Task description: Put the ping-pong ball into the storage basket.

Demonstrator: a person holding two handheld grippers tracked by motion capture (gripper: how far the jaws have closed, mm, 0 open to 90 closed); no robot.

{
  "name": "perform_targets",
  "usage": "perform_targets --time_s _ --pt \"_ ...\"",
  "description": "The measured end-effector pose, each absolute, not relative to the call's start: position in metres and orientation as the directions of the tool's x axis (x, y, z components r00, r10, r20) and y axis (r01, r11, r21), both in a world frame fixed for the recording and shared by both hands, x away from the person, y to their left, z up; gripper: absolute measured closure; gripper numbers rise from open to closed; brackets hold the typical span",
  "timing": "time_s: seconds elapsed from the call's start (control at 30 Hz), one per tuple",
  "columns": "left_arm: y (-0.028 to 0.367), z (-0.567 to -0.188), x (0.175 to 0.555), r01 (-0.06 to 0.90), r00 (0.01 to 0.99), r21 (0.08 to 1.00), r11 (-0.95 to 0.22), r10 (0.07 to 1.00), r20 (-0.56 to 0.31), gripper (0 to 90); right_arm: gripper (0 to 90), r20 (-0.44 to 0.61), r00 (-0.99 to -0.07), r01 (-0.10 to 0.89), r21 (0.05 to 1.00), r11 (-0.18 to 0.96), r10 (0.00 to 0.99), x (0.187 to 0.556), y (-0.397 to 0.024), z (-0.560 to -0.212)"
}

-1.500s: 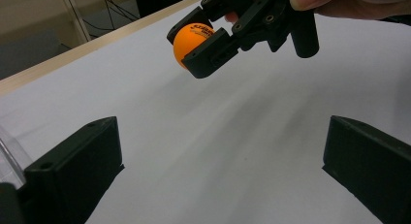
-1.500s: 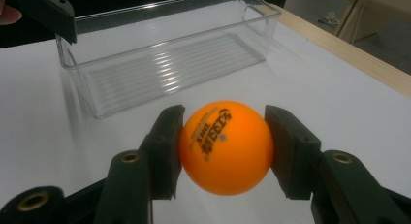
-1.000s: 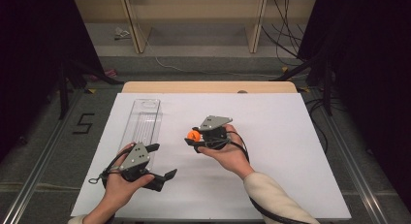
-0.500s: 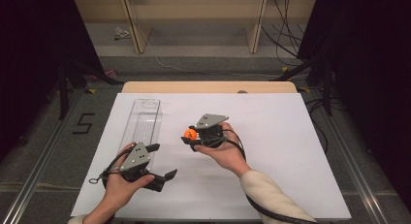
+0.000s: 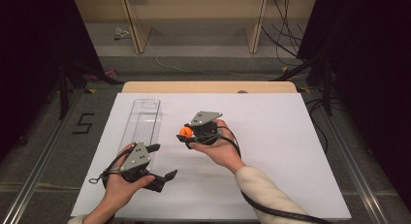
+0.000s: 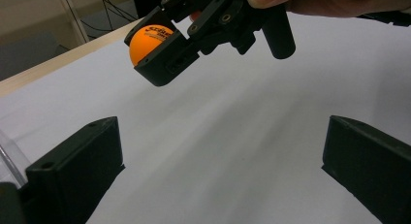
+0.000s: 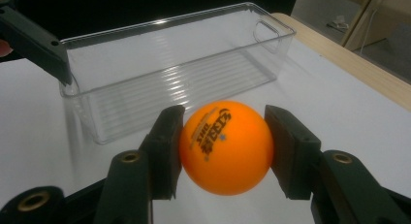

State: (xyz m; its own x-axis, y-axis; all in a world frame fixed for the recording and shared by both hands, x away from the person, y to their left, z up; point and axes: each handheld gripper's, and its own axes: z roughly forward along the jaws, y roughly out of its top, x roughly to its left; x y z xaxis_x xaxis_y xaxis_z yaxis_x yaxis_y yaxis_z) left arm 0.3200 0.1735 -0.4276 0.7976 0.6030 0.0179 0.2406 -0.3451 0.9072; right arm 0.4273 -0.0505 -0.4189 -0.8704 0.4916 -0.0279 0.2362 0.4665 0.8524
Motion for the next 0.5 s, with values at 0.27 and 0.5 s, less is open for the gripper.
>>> perform_targets --time_s 0.27,0.5 --pt "0.1736 -0.4273 0.3197 0.239 0.799 0.908 -0.345 0.601 0.018 0.4 51.5 -0.026 -0.872 0.236 0.853 0.465 0.489 0.4305 -0.0444 -0.4180" --pt "0.1735 -0.4275 0.3197 0.239 0.800 0.907 -0.346 0.600 0.018 0.5 51.5 -0.028 -0.873 0.233 0.853 0.467 0.486 0.4328 -0.0399 -0.4162"
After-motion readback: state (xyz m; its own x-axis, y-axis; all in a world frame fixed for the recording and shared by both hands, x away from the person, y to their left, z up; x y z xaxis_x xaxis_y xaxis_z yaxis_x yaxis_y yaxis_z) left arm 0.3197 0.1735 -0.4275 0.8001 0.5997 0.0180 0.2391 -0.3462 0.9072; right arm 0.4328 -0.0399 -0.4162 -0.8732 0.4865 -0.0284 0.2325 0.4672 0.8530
